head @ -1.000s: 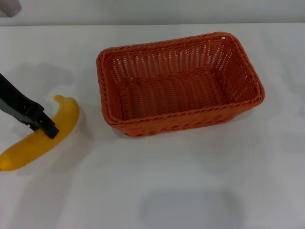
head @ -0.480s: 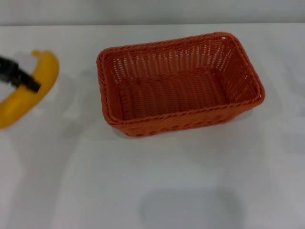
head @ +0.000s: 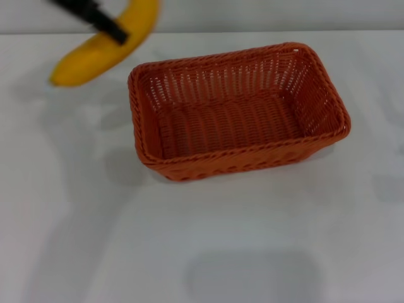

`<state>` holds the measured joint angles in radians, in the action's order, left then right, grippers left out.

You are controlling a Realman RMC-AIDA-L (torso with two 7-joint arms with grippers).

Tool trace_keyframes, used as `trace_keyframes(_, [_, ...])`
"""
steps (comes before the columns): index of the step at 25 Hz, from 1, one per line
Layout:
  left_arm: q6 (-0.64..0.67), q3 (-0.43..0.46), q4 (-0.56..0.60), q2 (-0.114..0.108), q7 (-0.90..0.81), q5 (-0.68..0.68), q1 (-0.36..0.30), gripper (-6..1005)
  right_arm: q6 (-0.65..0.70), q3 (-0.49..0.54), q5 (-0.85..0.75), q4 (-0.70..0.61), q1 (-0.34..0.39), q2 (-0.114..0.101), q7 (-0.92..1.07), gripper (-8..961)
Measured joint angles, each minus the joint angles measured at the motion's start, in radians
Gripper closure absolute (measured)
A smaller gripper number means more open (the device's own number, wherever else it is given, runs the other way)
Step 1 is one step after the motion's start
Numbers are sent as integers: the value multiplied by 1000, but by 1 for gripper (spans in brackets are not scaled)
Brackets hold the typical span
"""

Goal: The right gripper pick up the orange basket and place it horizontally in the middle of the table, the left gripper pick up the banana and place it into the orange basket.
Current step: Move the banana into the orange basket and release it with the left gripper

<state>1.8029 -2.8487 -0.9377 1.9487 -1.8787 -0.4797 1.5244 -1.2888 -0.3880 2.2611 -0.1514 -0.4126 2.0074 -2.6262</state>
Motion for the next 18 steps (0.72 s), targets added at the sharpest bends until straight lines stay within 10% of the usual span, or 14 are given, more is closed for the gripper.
trace_keyframes(12, [-255,0,291,117,1,-139,133,480,-6,0,0,5,21,2,2,96])
trace_keyframes(18, [-311,2,368,125,-8,-168,107,450,-15,0,0,6,36,2,27,96])
